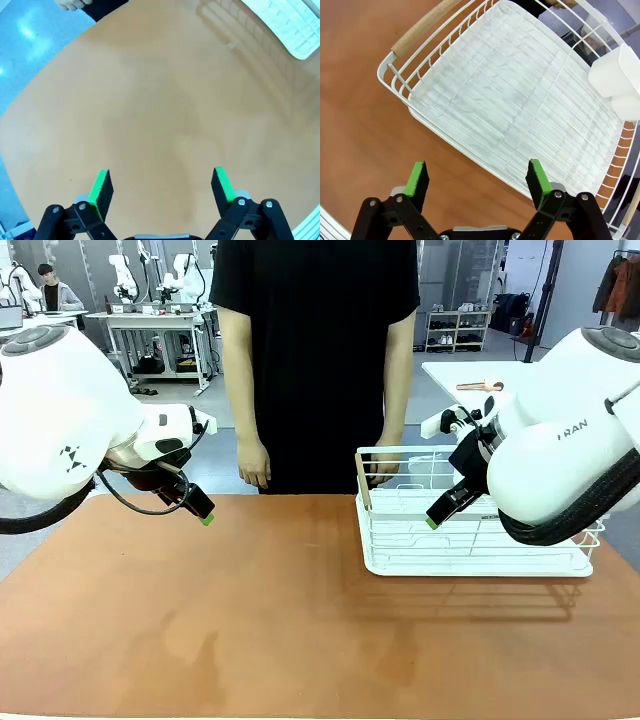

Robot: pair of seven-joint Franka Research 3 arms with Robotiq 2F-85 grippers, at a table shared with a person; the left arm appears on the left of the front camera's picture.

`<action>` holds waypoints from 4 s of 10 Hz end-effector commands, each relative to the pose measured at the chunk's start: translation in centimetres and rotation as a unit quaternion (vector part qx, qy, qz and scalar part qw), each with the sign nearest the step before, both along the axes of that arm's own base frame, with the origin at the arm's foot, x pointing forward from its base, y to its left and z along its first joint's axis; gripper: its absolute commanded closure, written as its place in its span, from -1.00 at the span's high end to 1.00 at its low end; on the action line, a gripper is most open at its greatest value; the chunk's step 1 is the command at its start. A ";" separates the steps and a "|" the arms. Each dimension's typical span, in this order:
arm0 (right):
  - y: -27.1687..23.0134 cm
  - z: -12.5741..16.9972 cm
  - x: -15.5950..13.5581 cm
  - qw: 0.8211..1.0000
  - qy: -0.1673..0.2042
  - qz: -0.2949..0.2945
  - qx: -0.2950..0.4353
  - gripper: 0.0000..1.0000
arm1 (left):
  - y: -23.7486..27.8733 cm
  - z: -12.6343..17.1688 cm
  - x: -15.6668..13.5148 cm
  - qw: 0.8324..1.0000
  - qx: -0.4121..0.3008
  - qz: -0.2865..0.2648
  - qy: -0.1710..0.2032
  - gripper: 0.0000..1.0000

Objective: Clean the table.
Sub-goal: Pick up the Lint Roller when the human hands it over.

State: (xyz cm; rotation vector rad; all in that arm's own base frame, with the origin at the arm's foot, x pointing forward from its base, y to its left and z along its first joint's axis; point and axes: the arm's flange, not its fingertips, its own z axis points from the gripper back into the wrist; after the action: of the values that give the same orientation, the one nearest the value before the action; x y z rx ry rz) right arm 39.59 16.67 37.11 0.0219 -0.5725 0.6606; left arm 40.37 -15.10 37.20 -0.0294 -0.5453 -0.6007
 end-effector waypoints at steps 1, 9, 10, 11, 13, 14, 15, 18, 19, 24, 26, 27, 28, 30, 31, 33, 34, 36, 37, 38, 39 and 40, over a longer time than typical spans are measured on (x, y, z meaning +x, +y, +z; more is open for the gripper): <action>0.0 0.0 0.0 1.000 0.000 0.000 0.000 1.00 | 0.0 0.0 0.0 1.000 0.000 0.000 0.000 1.00; 0.0 0.0 0.0 1.000 0.000 0.000 0.000 1.00 | 0.0 0.0 0.0 1.000 0.000 0.000 0.000 1.00; 0.0 0.0 0.0 1.000 0.000 0.000 -0.001 1.00 | 0.0 0.0 0.0 1.000 0.000 0.000 0.000 1.00; -1.2 3.1 0.1 0.999 0.011 -0.008 0.042 1.00 | 0.8 3.4 0.6 0.998 -0.062 0.017 0.028 1.00; -5.9 9.0 0.7 0.985 0.078 -0.012 0.154 1.00 | 5.6 10.6 1.6 0.970 -0.209 0.052 0.111 1.00; -8.7 11.2 1.1 0.965 0.139 -0.027 0.222 1.00 | 9.0 13.4 1.7 0.937 -0.302 0.053 0.168 1.00; -11.9 13.2 1.0 0.940 0.174 -0.040 0.291 1.00 | 13.0 15.5 1.5 0.894 -0.395 0.063 0.200 1.00; -26.8 14.6 -0.9 0.802 0.260 -0.086 0.531 1.00 | 27.5 16.7 -1.6 0.777 -0.578 0.136 0.207 1.00; -27.4 14.5 -0.9 0.799 0.264 -0.087 0.533 1.00 | 28.0 16.6 -1.8 0.776 -0.576 0.138 0.216 1.00; -36.6 8.3 -2.2 0.731 0.304 -0.120 0.600 1.00 | 40.8 12.7 -5.6 0.665 -0.703 0.174 0.183 1.00; -37.0 6.9 -1.6 0.735 0.302 -0.116 0.596 1.00 | 41.9 10.2 -5.0 0.646 -0.714 0.198 0.185 1.00; -37.0 6.9 -3.0 0.721 0.310 -0.134 0.605 1.00 | 41.6 11.5 -6.9 0.656 -0.707 0.190 0.182 1.00; -37.0 6.9 -3.0 0.721 0.310 -0.134 0.605 1.00 | 41.6 11.5 -6.9 0.656 -0.707 0.190 0.182 1.00; -37.0 6.9 -3.0 0.721 0.310 -0.134 0.605 1.00 | 41.6 11.5 -6.9 0.656 -0.707 0.190 0.182 1.00; -37.0 6.9 -3.0 0.721 0.310 -0.134 0.605 1.00 | 41.6 11.5 -6.9 0.656 -0.707 0.190 0.182 1.00; -37.0 6.9 -3.0 0.721 0.310 -0.134 0.605 1.00 | 41.6 11.5 -6.9 0.656 -0.707 0.190 0.182 1.00; -37.0 6.9 -3.0 0.721 0.310 -0.134 0.605 1.00 | 41.6 11.5 -6.9 0.656 -0.707 0.190 0.182 1.00; -37.0 6.9 -3.0 0.721 0.310 -0.134 0.605 1.00 | 41.6 11.5 -6.9 0.656 -0.707 0.190 0.182 1.00; -37.0 6.9 -3.0 0.721 0.310 -0.134 0.605 1.00 | 41.6 11.5 -6.9 0.656 -0.707 0.190 0.182 1.00; -37.0 6.9 -3.0 0.721 0.310 -0.134 0.605 1.00 | 41.6 11.5 -6.9 0.656 -0.707 0.190 0.182 1.00; -37.0 6.9 -3.0 0.721 0.310 -0.134 0.605 1.00 | 41.6 11.5 -6.9 0.656 -0.707 0.190 0.182 1.00; -37.0 6.9 -3.0 0.721 0.310 -0.134 0.605 1.00 | 41.6 11.5 -6.9 0.656 -0.707 0.190 0.182 1.00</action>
State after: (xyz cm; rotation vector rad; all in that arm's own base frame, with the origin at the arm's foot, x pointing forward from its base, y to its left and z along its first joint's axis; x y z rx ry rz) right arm 36.86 -20.60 43.69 1.3262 -0.2452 -0.1325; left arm 33.90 26.44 48.60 -1.4701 -0.4893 0.3989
